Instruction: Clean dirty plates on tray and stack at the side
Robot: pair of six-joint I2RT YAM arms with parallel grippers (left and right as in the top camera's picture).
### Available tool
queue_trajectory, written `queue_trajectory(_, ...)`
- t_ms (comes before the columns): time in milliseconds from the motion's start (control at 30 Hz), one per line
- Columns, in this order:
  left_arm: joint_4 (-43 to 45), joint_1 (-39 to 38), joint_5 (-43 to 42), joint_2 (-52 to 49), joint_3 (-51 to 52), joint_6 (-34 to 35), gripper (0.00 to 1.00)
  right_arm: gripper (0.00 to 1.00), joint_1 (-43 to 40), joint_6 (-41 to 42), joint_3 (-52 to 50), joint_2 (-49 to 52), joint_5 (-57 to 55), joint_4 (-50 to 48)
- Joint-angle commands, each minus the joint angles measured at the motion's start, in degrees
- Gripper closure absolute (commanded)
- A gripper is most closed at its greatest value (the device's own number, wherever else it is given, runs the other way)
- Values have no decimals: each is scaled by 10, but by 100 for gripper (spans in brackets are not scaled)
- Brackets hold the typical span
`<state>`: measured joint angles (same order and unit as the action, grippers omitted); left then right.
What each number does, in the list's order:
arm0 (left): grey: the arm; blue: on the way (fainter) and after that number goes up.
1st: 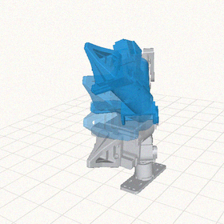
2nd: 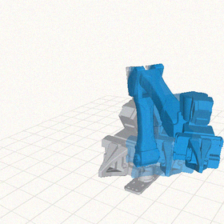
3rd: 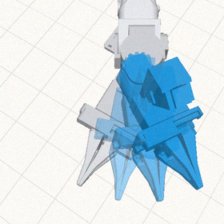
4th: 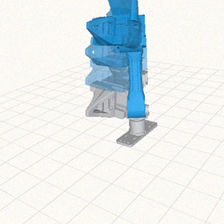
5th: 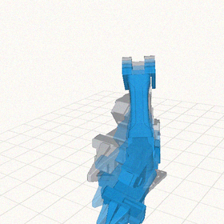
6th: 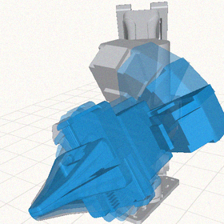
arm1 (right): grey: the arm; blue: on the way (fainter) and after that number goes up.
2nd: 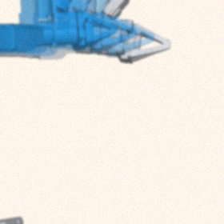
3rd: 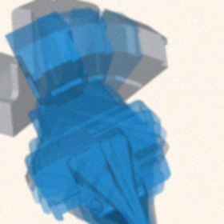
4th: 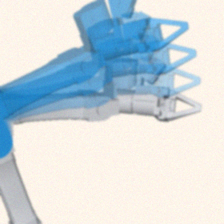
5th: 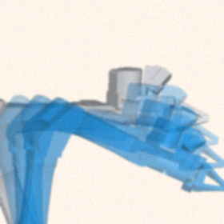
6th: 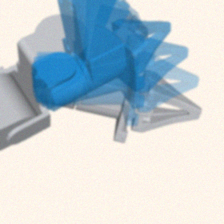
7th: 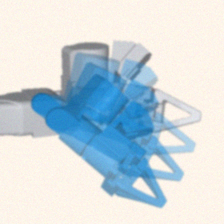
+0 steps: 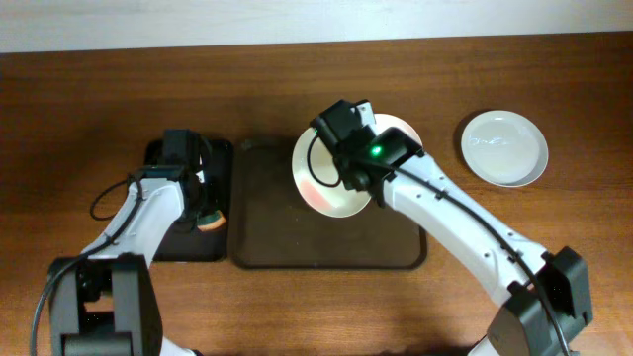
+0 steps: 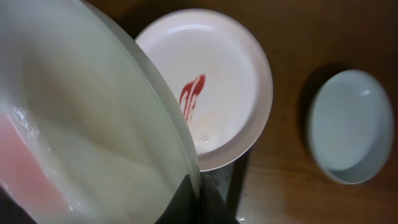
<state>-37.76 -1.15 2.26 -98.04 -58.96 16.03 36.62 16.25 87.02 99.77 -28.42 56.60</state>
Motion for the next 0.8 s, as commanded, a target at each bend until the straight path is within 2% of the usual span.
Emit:
queue_trajectory(0, 3, 2, 6, -31, 2, -9, 100, 96, 46, 0, 3, -17, -135, 0)
queue_trajectory(100, 10, 2, 5, -33, 2, -9, 100, 96, 103, 0, 3, -17, -251, -7)
queue_trajectory(200, 10, 2, 5, -33, 2, -9, 100, 96, 144, 1, 3, -17, -306, -18)
queue_trajectory(367, 10, 2, 5, -33, 2, -9, 100, 96, 154, 1, 3, -17, -318, -31)
queue_trajectory(433, 10, 2, 5, -33, 2, -9, 100, 96, 152, 44, 3, -17, -314, -31)
queue_trajectory(533, 8, 2, 5, -33, 2, -9, 100, 96, 122, 118, 3, -17, -168, -26)
queue_trajectory(633, 8, 2, 5, -33, 2, -9, 100, 96, 38, 236, 3, -17, 43, 12)
queue_trajectory(767, 8, 2, 5, -33, 2, -9, 100, 96, -56, 354, -37, -16, 218, 27)
